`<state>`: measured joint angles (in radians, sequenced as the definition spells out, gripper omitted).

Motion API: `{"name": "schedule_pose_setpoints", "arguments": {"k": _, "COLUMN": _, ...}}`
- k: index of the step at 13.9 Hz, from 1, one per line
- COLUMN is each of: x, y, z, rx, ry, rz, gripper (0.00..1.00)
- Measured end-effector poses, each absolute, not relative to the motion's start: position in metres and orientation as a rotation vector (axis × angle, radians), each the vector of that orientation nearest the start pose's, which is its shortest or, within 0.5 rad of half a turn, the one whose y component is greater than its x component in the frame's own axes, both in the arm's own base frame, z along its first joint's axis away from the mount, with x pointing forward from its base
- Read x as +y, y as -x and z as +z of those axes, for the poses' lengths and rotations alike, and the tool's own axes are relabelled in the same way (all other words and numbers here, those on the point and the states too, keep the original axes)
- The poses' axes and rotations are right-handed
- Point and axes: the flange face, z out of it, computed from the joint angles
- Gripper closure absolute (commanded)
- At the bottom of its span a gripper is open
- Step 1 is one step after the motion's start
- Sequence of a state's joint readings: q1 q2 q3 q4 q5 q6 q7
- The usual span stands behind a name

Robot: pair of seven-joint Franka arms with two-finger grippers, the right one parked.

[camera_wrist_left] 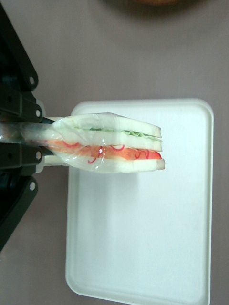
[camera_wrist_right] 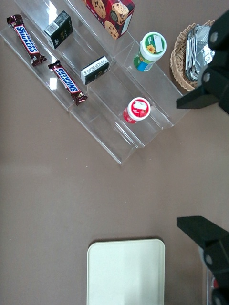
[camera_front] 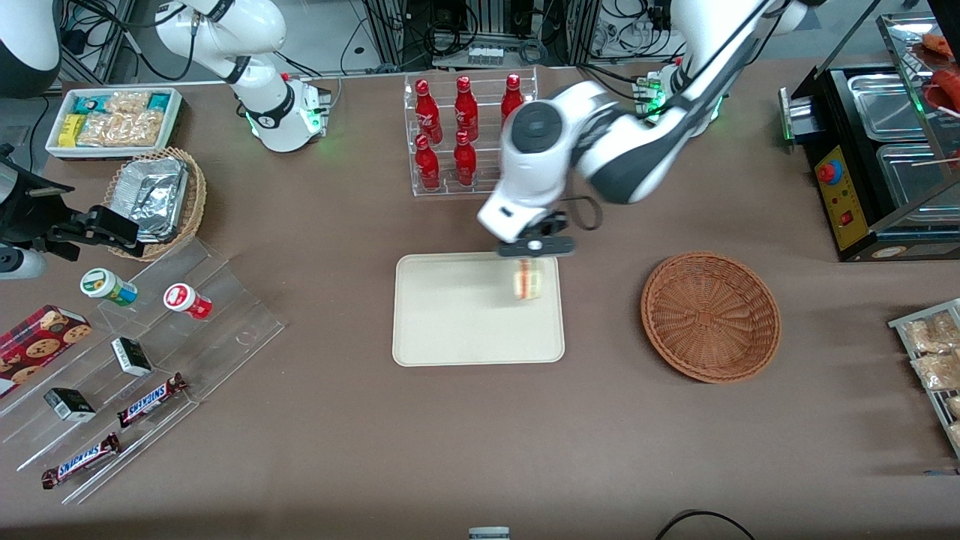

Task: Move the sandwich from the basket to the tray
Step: 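Carry the held sandwich over the cream tray and lower it, then open the left gripper to release the sandwich upright on the tray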

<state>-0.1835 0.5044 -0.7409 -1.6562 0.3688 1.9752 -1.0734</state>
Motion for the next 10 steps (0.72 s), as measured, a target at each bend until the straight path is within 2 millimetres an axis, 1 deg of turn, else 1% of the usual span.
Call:
{"name": "schedule_pose_setpoints", "arguments": {"k": 1, "x": -0.492, "y": -0.457, "z": 0.356, "rx": -0.094, "ry": 3.09, "rz": 0.0, "gripper": 1.0}}
{"name": "schedule_pose_setpoints", "arguments": {"k": 2, "x": -0.506, "y": -0.457, "z": 0.338, "rx": -0.118, "ry": 3.076, "rz": -0.026, "gripper": 1.0}}
{"name": "schedule_pose_setpoints", "arguments": {"k": 4, "x": -0.525, "y": -0.46, "z": 0.304, "rx": -0.147, "ry": 3.068, "rz": -0.056, "gripper": 1.0}}
{"name": "schedule_pose_setpoints", "arguments": {"k": 6, "x": -0.536, "y": -0.465, "z": 0.279, "rx": -0.147, "ry": 3.084, "rz": -0.073, "gripper": 1.0}}
{"name": "schedule_pose_setpoints", "arguments": {"k": 10, "x": -0.545, "y": -0.474, "z": 0.244, "rx": -0.147, "ry": 3.097, "rz": -0.132, "gripper": 1.0}}
